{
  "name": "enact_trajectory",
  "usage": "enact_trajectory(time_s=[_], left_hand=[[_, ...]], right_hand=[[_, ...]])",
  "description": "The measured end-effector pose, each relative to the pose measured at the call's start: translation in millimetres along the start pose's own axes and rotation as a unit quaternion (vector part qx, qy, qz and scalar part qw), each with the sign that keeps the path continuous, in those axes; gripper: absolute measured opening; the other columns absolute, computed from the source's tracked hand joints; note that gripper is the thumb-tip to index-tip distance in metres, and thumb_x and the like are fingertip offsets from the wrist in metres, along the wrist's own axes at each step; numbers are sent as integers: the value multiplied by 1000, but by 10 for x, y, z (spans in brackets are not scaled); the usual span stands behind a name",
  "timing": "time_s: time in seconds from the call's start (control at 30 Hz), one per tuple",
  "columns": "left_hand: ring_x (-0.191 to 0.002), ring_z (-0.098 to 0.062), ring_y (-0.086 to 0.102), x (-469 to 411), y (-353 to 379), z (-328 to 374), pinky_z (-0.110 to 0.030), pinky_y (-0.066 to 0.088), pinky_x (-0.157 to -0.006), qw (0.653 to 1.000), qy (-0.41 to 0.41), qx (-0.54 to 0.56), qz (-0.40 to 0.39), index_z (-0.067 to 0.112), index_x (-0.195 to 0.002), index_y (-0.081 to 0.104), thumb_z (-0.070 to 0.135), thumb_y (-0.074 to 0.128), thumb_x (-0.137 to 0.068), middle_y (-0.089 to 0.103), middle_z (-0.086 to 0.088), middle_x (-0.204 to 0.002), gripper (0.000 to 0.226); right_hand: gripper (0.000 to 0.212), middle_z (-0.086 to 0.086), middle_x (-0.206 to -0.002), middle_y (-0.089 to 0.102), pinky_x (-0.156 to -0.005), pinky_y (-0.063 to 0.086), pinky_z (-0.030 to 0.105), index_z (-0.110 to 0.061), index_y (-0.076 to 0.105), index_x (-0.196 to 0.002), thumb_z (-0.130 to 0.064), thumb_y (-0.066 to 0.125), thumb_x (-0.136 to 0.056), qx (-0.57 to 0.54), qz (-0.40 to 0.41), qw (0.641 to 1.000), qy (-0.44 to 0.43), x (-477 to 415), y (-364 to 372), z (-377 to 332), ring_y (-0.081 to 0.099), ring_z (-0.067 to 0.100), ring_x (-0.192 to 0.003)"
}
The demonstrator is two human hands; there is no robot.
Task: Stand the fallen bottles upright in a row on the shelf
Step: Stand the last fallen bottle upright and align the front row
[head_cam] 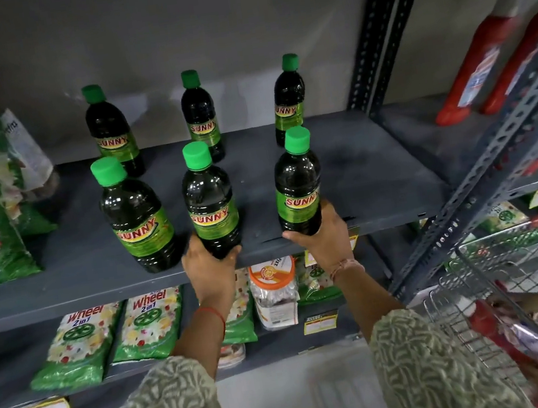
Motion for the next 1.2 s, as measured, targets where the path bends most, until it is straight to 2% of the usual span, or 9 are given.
enact_trajectory(time_s=[0.27, 0.6, 0.7, 0.8, 0.87, 0.93, 1.03, 1.13, 1.2], left_hand=[[-100, -40, 51, 66, 119, 70, -42, 44, -81, 1000, 25, -4, 7, -2, -106, 53, 18, 81, -62, 62, -25, -99, 55], [-103, -37, 47, 101, 161, 104, -41, 44, -83, 1000, 28, 4, -13, 2, -116, 51, 22, 81, -62, 60, -23, -105, 65], [-99, -31, 52, 135, 103, 54, -34, 45, -81, 999, 35, 24, -27, 6, -120, 49, 23, 82, -60, 60, -22, -111, 70], [-97, -23, 50, 278, -205, -78, -17, 43, -79, 997, 34, 61, 32, 3, -124, 45, 19, 80, -64, 52, -22, -119, 72], [-96, -33, 47, 336, -470, -191, -16, 43, -82, 990, 48, 62, 121, -6, -121, 42, 15, 80, -62, 47, -31, -115, 74], [-108, -44, 43, 272, -681, -291, -38, 39, -93, 983, 45, 42, 172, -11, -125, 36, 17, 82, -59, 42, -36, -119, 85], [-135, -36, 29, -15, -766, -406, -46, 25, -113, 994, -12, 18, 111, 4, -140, 19, 25, 83, -58, 35, -21, -144, 106], [-121, -35, 50, -225, -774, -439, -54, 38, -106, 997, 7, 22, 70, 17, -133, 35, 29, 84, -56, 58, -14, -128, 92], [-109, -33, 58, -265, -803, -425, -43, 46, -97, 996, 8, 35, 76, 13, -122, 49, 24, 84, -57, 65, -14, -115, 75]], right_hand=[[66, 14, -111, 65, -85, 45, 29, -8, 52, -115, -21, 84, -59, 6, 41, 999, 5, -196, -508, 266, 59, 27, -103], [74, 11, -116, 62, -96, 48, 41, -9, 48, -121, -23, 85, -58, -17, 32, 999, 13, -241, -565, 372, 57, 27, -109], [95, 9, -127, 50, -103, 41, 36, -8, 37, -133, -44, 80, -57, -100, 100, 990, 10, -32, -553, 377, 48, 25, -121], [79, 20, -120, 49, -97, 45, 40, -2, 44, -124, -61, 58, -72, -79, 190, 976, -76, 410, -370, 195, 49, 33, -113], [67, 23, -116, 51, -93, 47, 37, -9, 46, -118, -58, 57, -74, -53, 147, 980, -121, 541, -125, -14, 52, 31, -108], [74, 20, -126, 46, -95, 44, 24, -13, 42, -127, -52, 67, -68, -54, 13, 993, -103, 460, 179, -199, 47, 18, -112], [101, 15, -142, 37, -108, 37, 38, -13, 27, -139, -33, 84, -58, -40, -137, 989, -36, 200, 561, -344, 38, 24, -129], [88, 16, -127, 51, -97, 39, 30, -9, 37, -127, -18, 86, -55, -20, -158, 987, -21, 55, 751, -440, 47, 29, -121], [77, 17, -120, 54, -92, 39, 30, -7, 42, -121, -18, 85, -57, -1, -140, 990, -13, 45, 795, -450, 48, 30, -116]])
Point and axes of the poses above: each hand's wrist, its own x-axis away from the middle knuckle, its own y-axis out of the palm, z = x × y, the point moved 4 cm from there along -x, towards the middle knuckle
